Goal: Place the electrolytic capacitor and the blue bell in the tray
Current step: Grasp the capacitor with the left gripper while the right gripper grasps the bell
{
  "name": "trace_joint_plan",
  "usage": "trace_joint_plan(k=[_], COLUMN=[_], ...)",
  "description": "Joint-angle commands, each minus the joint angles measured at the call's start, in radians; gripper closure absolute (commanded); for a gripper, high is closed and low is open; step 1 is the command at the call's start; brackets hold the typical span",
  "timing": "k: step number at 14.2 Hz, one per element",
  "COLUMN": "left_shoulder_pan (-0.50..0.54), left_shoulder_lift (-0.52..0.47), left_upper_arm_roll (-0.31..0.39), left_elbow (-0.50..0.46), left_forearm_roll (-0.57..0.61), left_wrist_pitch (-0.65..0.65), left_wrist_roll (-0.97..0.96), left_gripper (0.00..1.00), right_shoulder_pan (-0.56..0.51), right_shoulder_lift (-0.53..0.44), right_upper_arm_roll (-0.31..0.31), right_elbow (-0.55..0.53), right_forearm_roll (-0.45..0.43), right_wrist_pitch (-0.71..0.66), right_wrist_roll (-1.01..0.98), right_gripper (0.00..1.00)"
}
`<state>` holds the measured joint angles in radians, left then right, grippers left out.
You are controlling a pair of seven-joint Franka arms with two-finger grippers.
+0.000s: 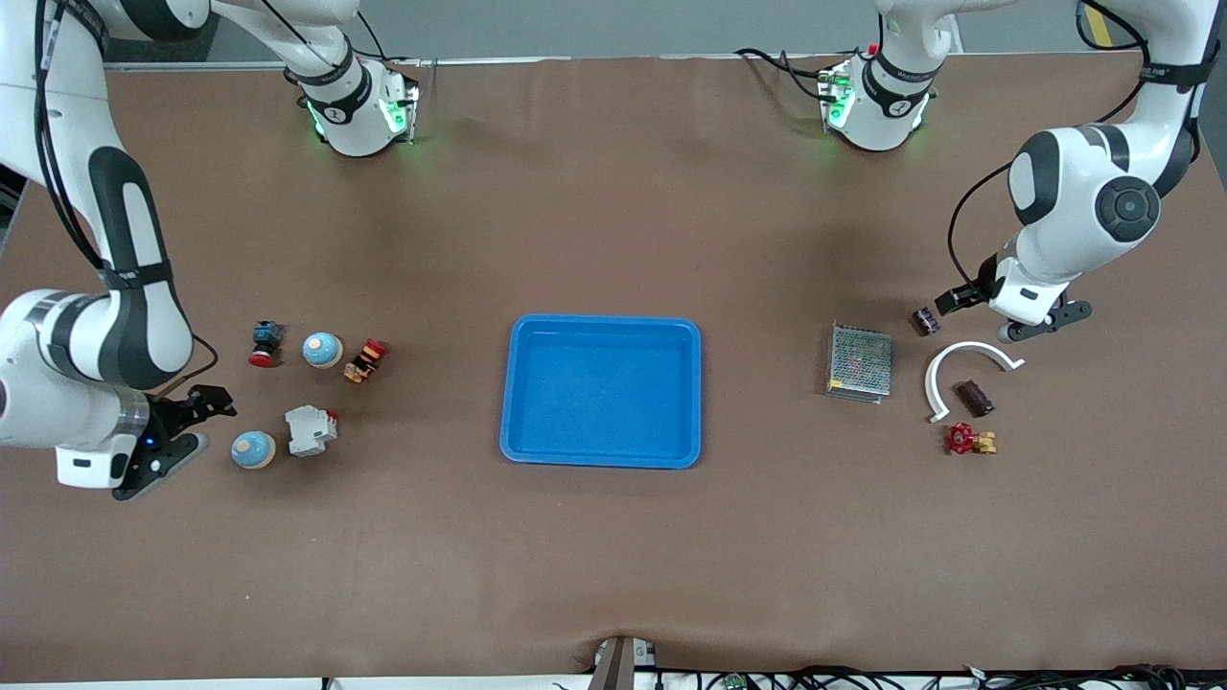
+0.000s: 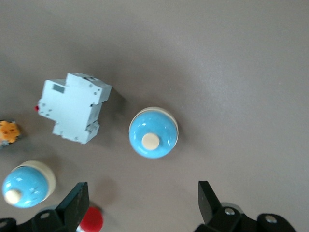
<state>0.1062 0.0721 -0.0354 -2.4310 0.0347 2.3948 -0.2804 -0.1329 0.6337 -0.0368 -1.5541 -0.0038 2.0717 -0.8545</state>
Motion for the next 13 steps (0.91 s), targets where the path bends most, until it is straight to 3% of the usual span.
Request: trace_joint_plan(k=[1, 10, 13], left_shoulder_pan=[0.006, -0.002, -0.003], left_shoulder_lift=[0.061, 0.187, 0.207], left_upper_arm_roll=[-0.011, -0.012, -0.014], left_elbow=[0.001, 0.003, 0.004], left_forearm_roll=[-0.024, -0.039, -0.039], left_wrist_pitch=[0.065, 0.185, 0.185], left_wrist_roll=[-0.019, -0.025, -0.025], left_gripper=[0.24, 0.33, 0.51], right_shoulder_pan=[-0.005, 0.004, 0.003], right_shoulder_lift=[0.020, 0.098, 0.118], right_upper_arm_roll=[0.012, 0.012, 0.012], right_elbow=[0.019, 0.020, 0.020], right_forearm_roll=[0.005, 0.008, 0.007], right_wrist_pitch=[0.002, 0.137, 0.143], right_wrist_roll=[-0.011, -0.011, -0.012], right_gripper=[0.00, 0.00, 0.00])
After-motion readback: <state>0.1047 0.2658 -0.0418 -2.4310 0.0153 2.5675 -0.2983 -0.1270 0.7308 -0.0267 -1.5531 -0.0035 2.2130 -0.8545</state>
